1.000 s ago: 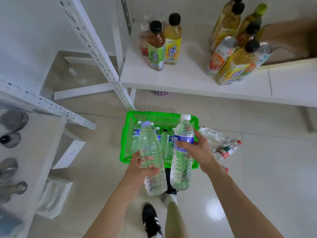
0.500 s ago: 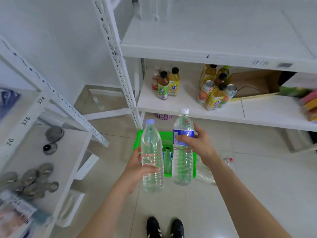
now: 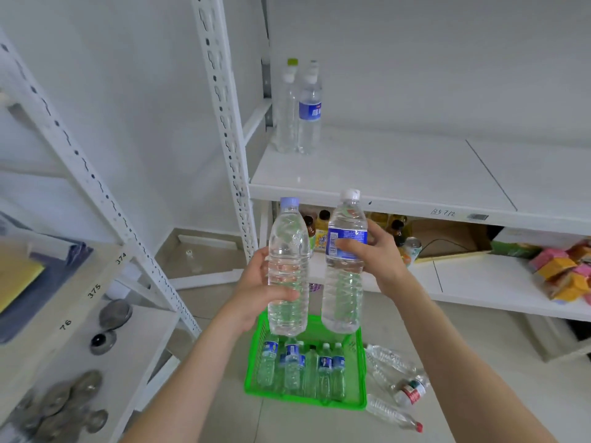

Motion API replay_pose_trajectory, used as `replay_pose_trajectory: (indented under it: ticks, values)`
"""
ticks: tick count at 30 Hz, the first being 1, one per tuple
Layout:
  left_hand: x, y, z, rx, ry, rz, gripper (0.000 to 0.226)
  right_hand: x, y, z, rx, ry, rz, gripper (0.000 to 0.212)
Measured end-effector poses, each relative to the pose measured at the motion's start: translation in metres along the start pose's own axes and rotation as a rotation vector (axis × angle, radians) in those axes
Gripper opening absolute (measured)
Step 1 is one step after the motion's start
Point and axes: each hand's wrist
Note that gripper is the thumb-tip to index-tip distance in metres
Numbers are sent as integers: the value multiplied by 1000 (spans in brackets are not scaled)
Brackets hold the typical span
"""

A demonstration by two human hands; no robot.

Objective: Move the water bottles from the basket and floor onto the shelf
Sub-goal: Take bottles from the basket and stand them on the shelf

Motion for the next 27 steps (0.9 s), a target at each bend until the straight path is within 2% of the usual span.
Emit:
replay_pose_trajectory:
  ticks: [6,13,17,27]
  values:
    - [11,41,-47,-54,11,-23,99,-5,39,44,65,33,12,39]
    - [13,117,-95,-105,41,-37,95,-4,116,78,106,45,24,44]
    - [19,162,-118,-120,79,-66,80,-5,164,93,124,17,31,42]
    - [53,265,-147,-179,172,-130,73,-26,254,110,172,-15,-15,57]
Point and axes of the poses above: each hand's wrist, its own y-axis towards the middle knuckle, its own x-axis out of the back of the hand, z = x × y, and after that the axes turned 1 degree about -x, right-handed
